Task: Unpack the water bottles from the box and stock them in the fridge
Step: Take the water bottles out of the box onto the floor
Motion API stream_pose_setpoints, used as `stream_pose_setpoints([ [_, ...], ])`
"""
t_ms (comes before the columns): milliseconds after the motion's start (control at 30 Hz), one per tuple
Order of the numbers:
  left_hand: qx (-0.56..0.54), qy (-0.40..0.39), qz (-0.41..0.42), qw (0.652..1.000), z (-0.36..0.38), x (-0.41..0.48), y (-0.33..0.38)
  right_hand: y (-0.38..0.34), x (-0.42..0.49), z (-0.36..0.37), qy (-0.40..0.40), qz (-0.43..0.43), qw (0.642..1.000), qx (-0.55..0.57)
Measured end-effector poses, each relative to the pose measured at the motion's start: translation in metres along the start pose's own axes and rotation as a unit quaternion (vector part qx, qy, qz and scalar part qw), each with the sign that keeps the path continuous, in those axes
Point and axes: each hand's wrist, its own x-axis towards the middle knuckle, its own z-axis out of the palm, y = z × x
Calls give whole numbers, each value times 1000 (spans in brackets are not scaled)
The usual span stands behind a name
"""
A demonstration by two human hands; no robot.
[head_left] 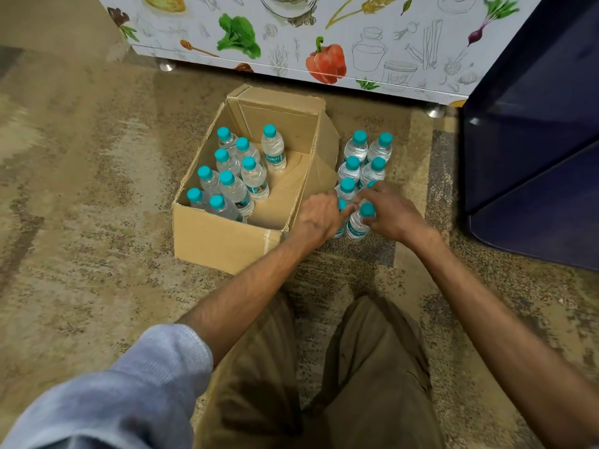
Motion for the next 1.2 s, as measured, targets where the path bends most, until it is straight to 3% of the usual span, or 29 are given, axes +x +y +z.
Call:
stream_pose_setpoints([
  [133, -66, 41, 0, 997, -10, 1, 2, -19, 4, 0, 75, -30, 997, 7],
  [300, -123, 103, 7, 987, -25, 0, -10, -47, 14, 5, 97, -50, 992, 59],
  [667, -168, 219, -47, 960, -56, -22, -125, -111, 58, 3, 130, -85, 987, 44],
  [800, -126, 192, -106, 967, -61, -30, -168, -149, 81, 13, 124, -134, 983, 4],
  [1033, -92, 26, -109, 989, -62, -48, -204, -196, 123, 39, 40, -131, 989, -48],
  [1200, -125, 22, -104, 986, -58, -47, -201, -200, 130, 53, 49, -102, 992, -49],
])
